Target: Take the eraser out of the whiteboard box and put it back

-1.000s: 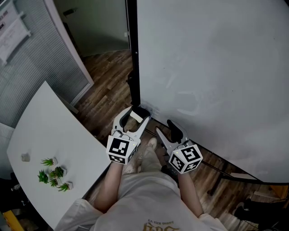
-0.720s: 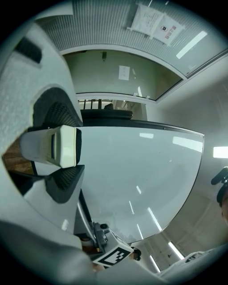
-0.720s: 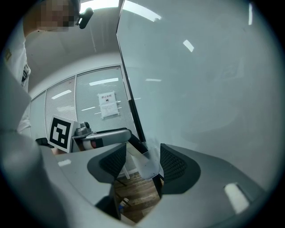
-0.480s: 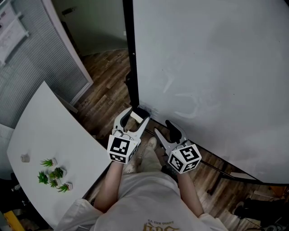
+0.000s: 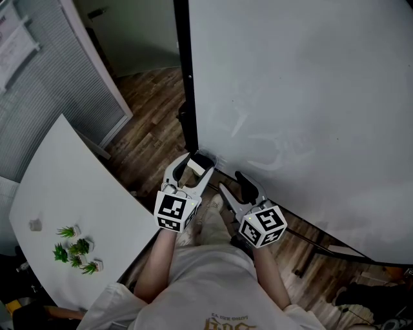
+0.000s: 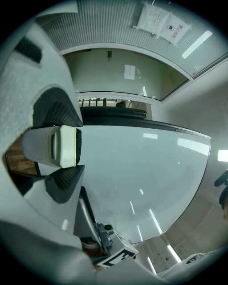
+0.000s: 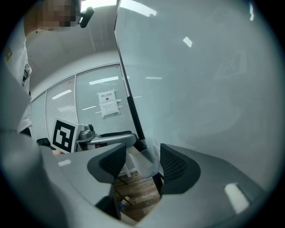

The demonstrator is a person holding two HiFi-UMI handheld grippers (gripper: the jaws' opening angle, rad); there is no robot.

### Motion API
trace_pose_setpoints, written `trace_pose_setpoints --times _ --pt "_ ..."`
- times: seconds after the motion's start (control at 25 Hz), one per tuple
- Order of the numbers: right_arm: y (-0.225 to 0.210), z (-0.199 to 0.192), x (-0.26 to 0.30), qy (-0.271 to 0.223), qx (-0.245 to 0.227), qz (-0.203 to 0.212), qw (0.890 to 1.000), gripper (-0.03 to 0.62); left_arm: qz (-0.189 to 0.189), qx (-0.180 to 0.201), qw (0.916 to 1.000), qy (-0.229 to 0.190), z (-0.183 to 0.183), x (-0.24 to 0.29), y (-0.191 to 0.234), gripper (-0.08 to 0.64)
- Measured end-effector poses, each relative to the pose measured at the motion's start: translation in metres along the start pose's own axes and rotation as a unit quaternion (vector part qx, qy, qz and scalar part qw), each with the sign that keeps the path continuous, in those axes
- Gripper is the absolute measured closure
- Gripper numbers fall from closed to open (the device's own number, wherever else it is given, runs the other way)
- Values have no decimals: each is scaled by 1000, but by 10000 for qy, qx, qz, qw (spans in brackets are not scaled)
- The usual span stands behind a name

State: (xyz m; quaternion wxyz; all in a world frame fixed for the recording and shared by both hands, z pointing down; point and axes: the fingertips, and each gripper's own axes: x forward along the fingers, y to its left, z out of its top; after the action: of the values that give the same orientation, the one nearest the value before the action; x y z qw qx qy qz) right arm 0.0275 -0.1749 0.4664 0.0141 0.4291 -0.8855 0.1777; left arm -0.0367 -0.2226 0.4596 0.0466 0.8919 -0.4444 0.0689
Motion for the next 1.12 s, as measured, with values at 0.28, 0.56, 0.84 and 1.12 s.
trace_pose_setpoints --times 0.28,0.56,0.84,1.12 --pt "-2 -2 -2 17 13 -7 10000 356 -9 -31 9999 109 -10 6 -1 291" --pt "-3 -2 1 61 18 5 10000 356 -36 -42 9999 160 -13 11 0 291" --pt "0 -3 7 112 11 45 9999 356 -119 -174 9997 152 -16 12 2 288" --pt "0 -3 6 106 12 23 9999 356 -145 -349 9993 79 -17 12 1 287"
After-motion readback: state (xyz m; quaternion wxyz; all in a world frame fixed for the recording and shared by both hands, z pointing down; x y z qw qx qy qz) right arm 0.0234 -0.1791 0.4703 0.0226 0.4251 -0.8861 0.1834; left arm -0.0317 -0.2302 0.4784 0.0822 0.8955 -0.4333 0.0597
